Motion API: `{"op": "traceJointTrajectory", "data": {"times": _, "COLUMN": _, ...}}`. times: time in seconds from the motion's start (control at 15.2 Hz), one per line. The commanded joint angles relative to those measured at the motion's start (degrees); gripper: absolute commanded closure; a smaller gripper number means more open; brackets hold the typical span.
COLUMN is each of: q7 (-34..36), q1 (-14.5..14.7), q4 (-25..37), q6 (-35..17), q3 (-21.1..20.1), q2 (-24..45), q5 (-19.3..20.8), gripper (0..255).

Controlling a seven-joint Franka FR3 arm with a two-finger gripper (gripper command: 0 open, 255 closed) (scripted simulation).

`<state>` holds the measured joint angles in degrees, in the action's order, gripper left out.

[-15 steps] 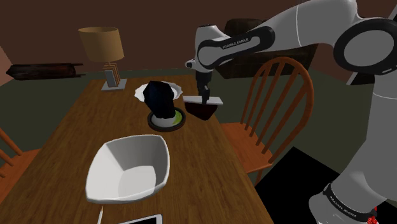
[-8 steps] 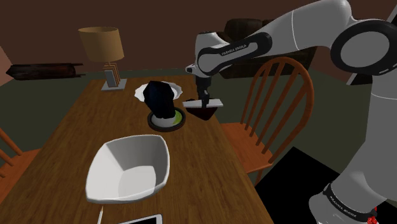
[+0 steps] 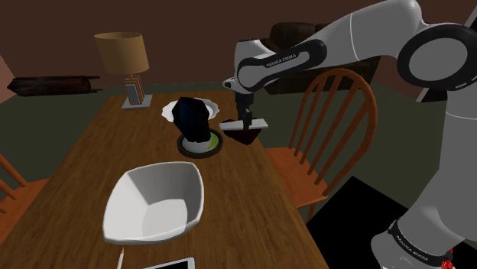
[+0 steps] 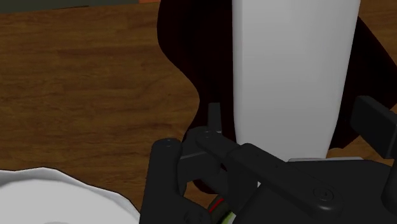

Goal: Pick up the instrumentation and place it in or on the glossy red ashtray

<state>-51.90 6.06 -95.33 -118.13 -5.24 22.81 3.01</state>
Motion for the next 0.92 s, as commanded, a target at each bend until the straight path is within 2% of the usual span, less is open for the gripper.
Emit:
{"op": "traceJointTrajectory", "data": {"times": 0.0, "q7": 0.00, "q1": 0.00, "q4": -0.01, "q6": -0.01, "q3": 0.00, "q2": 0.00, "q5": 0.00, "gripper": 0}}
{"op": "traceJointTrajectory", "data": {"times": 0.07, "q7": 0.00, "q1": 0.00, "q4": 0.12, "q6": 0.11, "q3": 0.00, "q2": 0.02, "q5": 0.00, "gripper": 0}}
{"op": "traceJointTrajectory", "data": {"times": 0.33, "q7": -0.20, "q1": 0.02, "q4": 4.42, "q6": 6.52, "q3": -0.14, "q2": -2.09, "q5": -0.30, "gripper": 0}}
{"op": "traceJointTrajectory", "data": {"times": 0.86, "q7": -0.20, "q1": 0.02, "q4": 4.42, "q6": 6.52, "q3": -0.14, "q2": -2.09, "q5": -0.30, "gripper": 0}}
